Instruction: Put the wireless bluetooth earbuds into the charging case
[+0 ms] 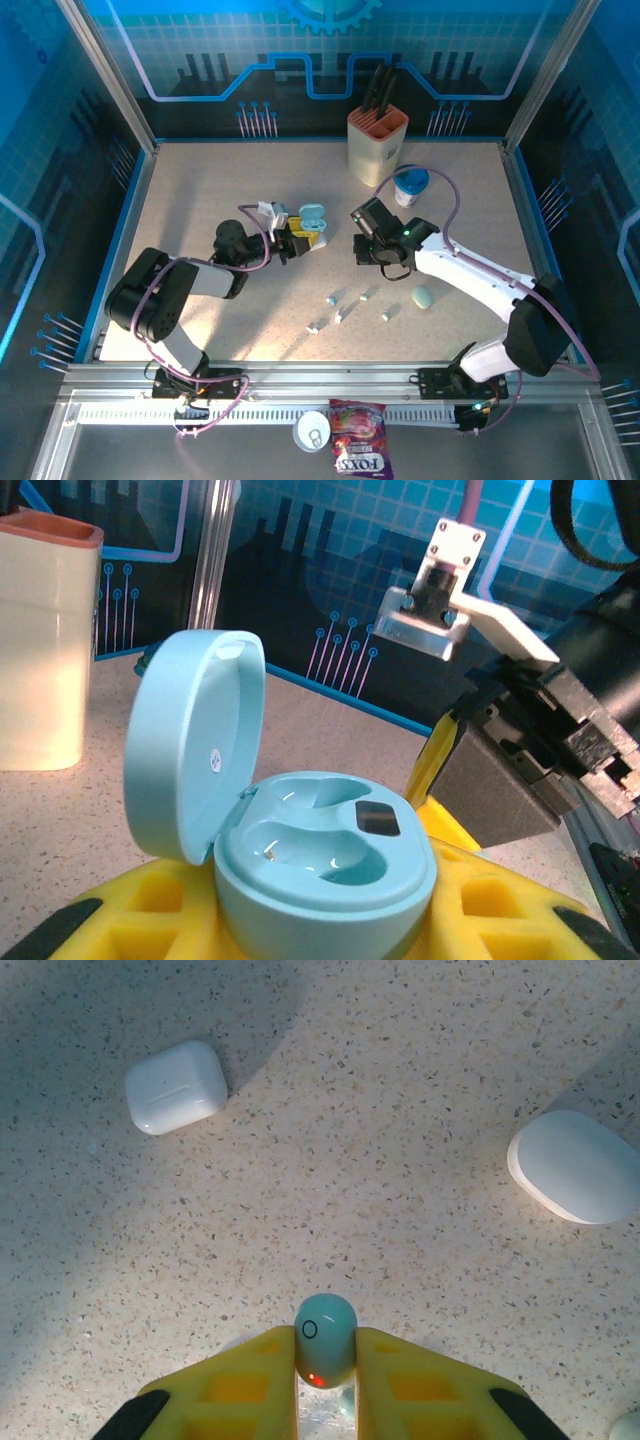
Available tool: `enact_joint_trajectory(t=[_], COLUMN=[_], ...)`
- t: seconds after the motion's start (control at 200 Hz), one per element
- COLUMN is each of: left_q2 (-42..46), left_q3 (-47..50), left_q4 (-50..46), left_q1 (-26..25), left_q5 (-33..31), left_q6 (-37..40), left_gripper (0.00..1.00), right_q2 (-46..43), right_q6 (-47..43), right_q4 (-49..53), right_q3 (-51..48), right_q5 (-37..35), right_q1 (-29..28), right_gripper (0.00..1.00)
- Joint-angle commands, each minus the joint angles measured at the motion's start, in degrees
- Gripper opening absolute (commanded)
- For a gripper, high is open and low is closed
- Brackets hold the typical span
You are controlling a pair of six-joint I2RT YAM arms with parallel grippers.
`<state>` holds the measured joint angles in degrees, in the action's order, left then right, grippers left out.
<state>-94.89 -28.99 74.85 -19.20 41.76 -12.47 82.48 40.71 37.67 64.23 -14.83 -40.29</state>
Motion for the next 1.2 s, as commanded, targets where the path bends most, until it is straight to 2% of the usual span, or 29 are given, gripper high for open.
enact_joint_trajectory(t=[0.0, 0.25, 0.635, 0.84, 1.191], left_q2=[-1.0, -2.4, -5.1, -7.4, -8.4], left_q3=[-1.8, -2.8, -3.5, -4.0, -5.6], left_q4=[1.5, 1.5, 2.0, 5.4, 5.4], left_q1=[-1.0, -2.7, -5.5, -8.1, -11.8], left_q5=[-0.2, -0.4, -2.0, -5.1, -8.0], left_q6=[2.2, 2.8, 6.0, 7.7, 10.3], left_gripper=[0.25, 0.25, 0.25, 0.25, 0.25], right_q2=[-3.2, -6.0, -14.8, -15.5, -12.2], right_q6=[2.2, 3.6, 10.4, 10.5, 10.0], right_q4=[-0.9, -2.4, -14.6, -23.7, -26.2], right_q3=[-0.8, -1.7, -9.1, -10.8, -9.4], right_q5=[0.5, 2.8, 14.3, 22.5, 23.6], right_q1=[1.6, 3.0, 6.3, 6.2, 5.3], right_gripper=[0.19, 0.19, 0.18, 0.21, 0.21])
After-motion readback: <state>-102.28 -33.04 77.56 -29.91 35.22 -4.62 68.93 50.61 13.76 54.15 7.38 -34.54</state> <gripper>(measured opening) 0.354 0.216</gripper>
